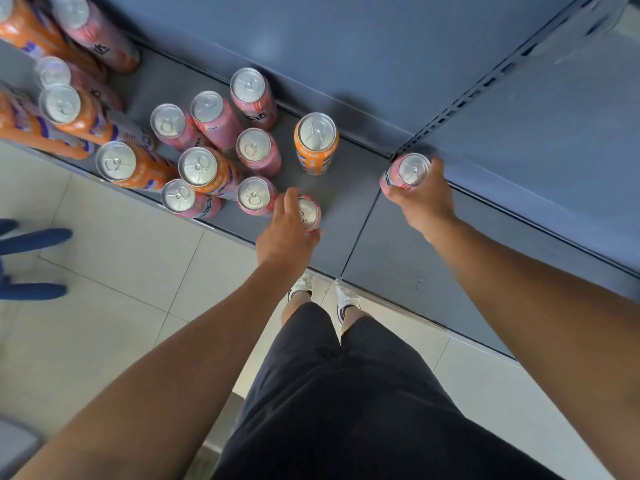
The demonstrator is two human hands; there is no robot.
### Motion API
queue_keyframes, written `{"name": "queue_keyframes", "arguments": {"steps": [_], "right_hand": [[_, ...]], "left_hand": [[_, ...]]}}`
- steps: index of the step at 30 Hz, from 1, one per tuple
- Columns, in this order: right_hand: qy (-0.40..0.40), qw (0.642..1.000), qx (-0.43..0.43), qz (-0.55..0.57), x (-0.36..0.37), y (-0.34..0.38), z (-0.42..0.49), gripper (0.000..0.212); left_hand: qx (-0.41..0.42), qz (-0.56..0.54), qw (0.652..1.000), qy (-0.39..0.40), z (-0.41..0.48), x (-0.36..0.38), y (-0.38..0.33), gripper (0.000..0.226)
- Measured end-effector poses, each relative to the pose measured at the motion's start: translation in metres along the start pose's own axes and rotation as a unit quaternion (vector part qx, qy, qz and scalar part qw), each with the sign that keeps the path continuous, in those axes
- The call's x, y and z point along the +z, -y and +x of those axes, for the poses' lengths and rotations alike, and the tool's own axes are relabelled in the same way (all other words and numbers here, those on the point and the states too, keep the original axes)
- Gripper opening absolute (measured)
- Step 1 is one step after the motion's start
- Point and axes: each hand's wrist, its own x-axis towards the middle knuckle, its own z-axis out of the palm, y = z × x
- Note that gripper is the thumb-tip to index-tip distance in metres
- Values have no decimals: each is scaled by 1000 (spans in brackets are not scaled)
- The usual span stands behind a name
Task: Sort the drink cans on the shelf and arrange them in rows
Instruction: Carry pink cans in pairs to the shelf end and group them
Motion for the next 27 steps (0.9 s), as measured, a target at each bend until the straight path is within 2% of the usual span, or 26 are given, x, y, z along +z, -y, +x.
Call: {"name": "queue_keyframes", "arguments": {"steps": [6,11,15,18,23,25,27], "right_hand": [[19,994,4,104,-7,-5,-13,59],[54,983,23,173,-19,-8,-39,61],[58,969,51,234,-34,0,-66,36],[70,953,77,286,-44,4,-86,24],[101,897,92,421,-59,14,-115,37],[122,863,89,483,-63,17,-126,37],[136,828,73,540,-67,18,-138,38]], "left_hand": [[-14,-107,994,17,1,-11,5,64],[-39,-263,964,22,-17,-29,8,69],[-83,-416,898,122,-26,-55,5,64],[-98,-487,844,204,-29,-74,3,75],[-88,-617,714,320,-31,-91,-10,79],[-90,-632,686,350,-34,-97,-20,78],[-99,-630,676,368,-39,-103,-31,72]]}}
